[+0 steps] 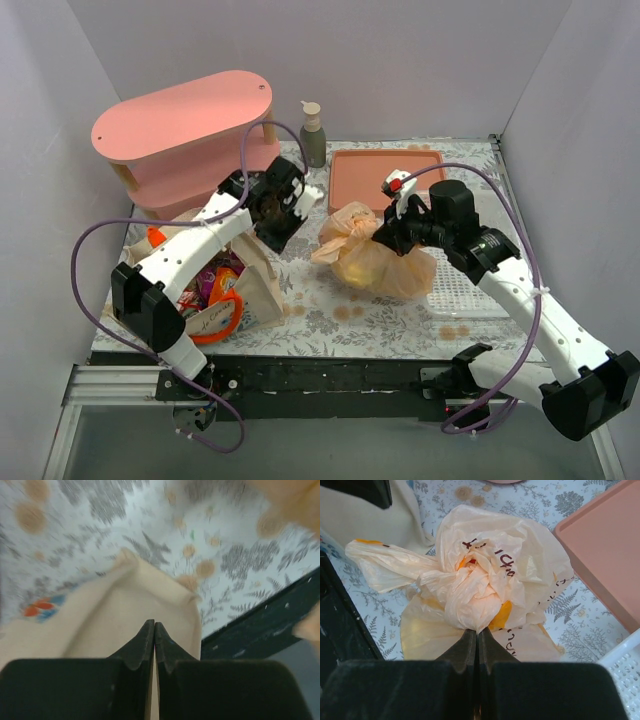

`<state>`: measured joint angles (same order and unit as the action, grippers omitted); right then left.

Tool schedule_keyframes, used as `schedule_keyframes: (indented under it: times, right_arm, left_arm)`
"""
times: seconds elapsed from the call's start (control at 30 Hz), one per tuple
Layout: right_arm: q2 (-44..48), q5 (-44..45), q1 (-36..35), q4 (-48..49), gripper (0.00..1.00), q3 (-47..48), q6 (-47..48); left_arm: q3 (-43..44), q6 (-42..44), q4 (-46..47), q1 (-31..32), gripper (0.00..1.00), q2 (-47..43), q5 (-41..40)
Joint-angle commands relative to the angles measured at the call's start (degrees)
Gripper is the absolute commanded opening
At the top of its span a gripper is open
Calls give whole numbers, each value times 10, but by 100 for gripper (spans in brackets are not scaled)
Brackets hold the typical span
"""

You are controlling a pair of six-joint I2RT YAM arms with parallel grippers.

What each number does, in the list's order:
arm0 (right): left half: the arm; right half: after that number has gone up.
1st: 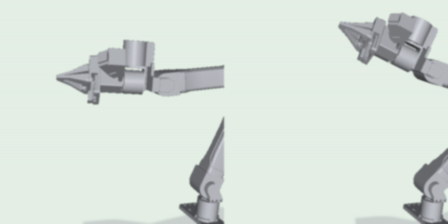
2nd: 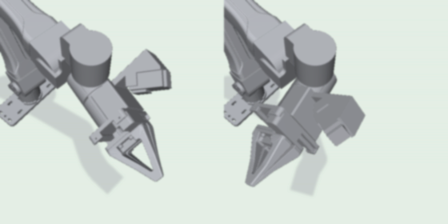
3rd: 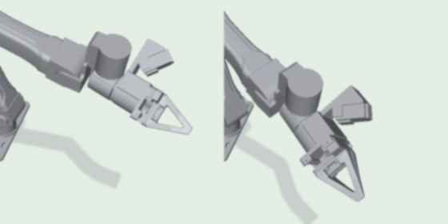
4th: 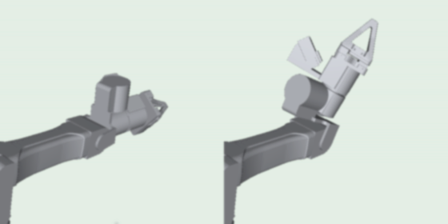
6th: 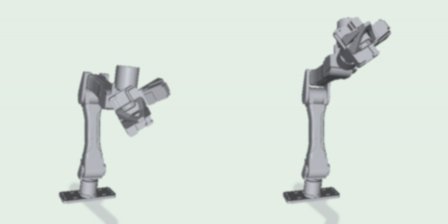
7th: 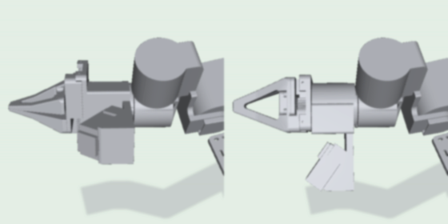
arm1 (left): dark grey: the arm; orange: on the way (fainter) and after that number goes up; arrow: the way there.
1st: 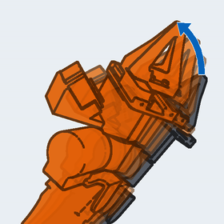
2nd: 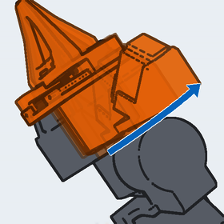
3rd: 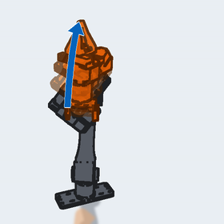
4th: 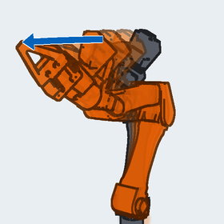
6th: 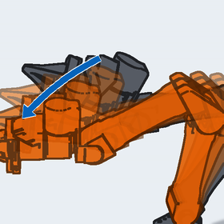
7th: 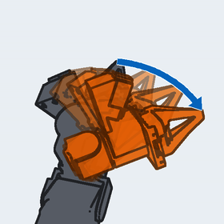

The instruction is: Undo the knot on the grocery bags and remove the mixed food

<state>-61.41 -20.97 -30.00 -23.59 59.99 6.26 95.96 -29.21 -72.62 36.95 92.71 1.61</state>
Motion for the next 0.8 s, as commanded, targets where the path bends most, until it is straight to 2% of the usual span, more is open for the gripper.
schedule_keyframes:
  times: [0.0,0.03,0.17,0.2,0.3,0.43,0.5,0.6,0.63,0.73,0.77]
  right_arm:
    - [27,-36,1,4,1,-23,-13]
    - [28,-40,1,6,1,-32,-13]
    - [16,-71,1,21,1,-43,-17]
    - [7,-78,0,23,1,-44,-19]
    - [-19,-91,-14,36,1,-44,-19]
    - [-53,-103,-60,68,1,-45,-13]
    - [-69,-103,-95,82,1,-38,-6]
    - [-89,-104,-124,104,1,-23,16]
    - [-94,-103,-127,105,1,-22,26]
    - [-102,-109,-128,87,1,-21,55]
    - [-95,-115,-128,79,2,-23,86]
  left_arm:
    - [-145,-2,2,-4,0,-111,38]
    - [-212,-5,4,-4,0,-124,18]
    - [-356,1,12,-10,0,-190,-121]
    - [-374,9,17,-20,0,-204,-172]
    - [-417,44,31,-56,0,-258,-228]
    - [-421,62,61,-93,0,-275,-259]
    - [-391,48,72,-100,0,-255,-260]
    - [-323,21,70,-100,0,-215,-194]
    - [-305,15,71,-100,7,-209,-144]
    - [-235,6,69,-100,21,-187,-45]
    - [-221,5,71,-100,28,-186,14]
